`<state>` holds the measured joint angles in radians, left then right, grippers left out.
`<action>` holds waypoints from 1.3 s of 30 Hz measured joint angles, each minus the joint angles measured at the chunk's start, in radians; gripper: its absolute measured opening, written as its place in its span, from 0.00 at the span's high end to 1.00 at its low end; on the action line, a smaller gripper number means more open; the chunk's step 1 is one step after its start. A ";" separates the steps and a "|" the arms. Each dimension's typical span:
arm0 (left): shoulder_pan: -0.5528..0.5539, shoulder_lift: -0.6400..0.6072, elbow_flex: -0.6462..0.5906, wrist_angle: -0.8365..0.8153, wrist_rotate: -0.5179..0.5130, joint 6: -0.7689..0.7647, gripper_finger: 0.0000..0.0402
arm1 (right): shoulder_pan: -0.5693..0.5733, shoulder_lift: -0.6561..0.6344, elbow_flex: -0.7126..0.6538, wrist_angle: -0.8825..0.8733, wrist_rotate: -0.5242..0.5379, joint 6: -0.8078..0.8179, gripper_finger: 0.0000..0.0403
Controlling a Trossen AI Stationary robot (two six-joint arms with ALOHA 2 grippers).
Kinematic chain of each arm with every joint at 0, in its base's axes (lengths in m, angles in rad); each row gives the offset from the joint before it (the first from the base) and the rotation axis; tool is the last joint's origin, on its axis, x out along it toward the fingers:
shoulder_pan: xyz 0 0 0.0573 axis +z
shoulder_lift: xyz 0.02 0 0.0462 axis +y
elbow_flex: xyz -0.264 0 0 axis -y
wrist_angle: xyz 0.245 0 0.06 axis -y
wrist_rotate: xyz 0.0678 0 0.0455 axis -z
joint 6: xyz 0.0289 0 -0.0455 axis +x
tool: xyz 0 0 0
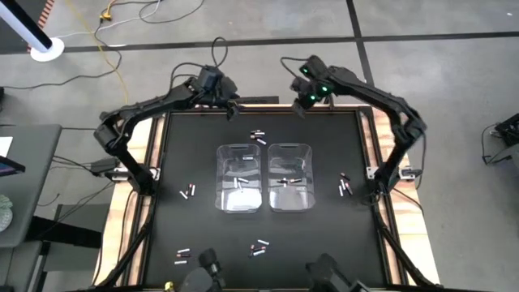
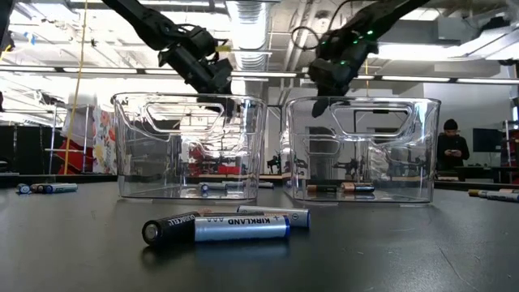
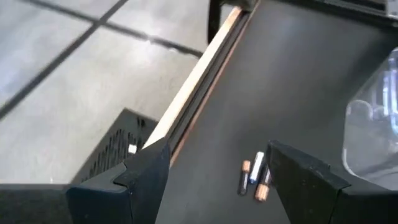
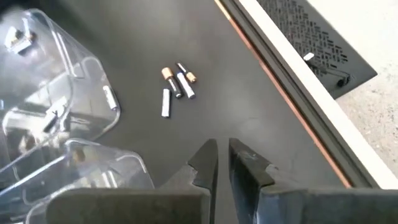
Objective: Sort batteries
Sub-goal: Put the black battery into the right transparent bin
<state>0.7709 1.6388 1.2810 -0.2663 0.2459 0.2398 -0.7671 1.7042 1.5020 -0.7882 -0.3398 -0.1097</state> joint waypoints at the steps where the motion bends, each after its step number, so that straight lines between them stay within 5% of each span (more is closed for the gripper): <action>1: -0.001 0.000 0.001 0.000 0.016 0.005 0.35 | 0.001 -0.020 -0.025 0.014 0.000 0.011 0.86; 8: 0.010 0.098 0.104 -0.151 0.056 -0.030 0.35 | 0.002 -0.075 -0.126 0.058 0.001 0.042 0.86; 23: -0.051 0.590 0.778 -0.813 0.011 0.168 0.44 | 0.005 -0.048 -0.151 0.094 0.001 0.043 0.86; 30: -0.129 0.679 0.829 -0.837 -0.134 0.224 0.50 | 0.005 -0.048 -0.151 0.105 0.002 0.010 0.86; 39: -0.164 0.738 0.829 -0.817 -0.170 0.204 0.53 | 0.005 -0.048 -0.151 0.105 0.002 -0.020 0.86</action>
<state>0.6066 2.3764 2.1097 -1.0838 0.0760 0.4439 -0.7620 1.6562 1.3510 -0.6834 -0.3379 -0.1299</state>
